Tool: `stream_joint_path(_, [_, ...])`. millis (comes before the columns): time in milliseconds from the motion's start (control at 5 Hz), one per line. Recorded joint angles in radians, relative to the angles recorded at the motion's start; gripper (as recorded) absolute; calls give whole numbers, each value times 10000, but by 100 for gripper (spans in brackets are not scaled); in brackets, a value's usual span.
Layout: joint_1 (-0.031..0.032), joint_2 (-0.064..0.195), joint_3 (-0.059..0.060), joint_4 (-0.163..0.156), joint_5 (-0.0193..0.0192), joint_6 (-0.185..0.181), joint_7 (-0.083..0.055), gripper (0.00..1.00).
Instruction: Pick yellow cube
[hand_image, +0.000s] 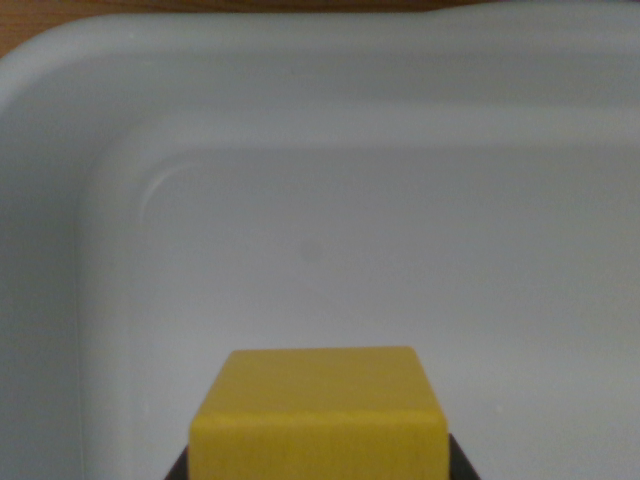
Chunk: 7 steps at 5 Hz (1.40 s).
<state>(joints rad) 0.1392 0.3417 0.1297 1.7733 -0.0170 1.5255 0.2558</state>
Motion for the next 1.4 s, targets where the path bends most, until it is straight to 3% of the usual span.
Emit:
stream_joint_path(200, [0,0,0,0,0,0,0,100])
stream_joint_path(400, [-1,-90,9,298,13,388,-1,100])
stream_joint_path(600, [-1,-90,9,298,13,388,-1,100])
stream_joint_path(800, [-1,-175,17,576,24,750,-3,100])
stream_joint_path(1000, [-1,-175,17,576,24,750,-3,100])
stream_joint_path(1200, [-2,-251,25,825,35,1074,-4,100])
stream_joint_path(1400, [-2,-251,25,825,35,1074,-4,100])
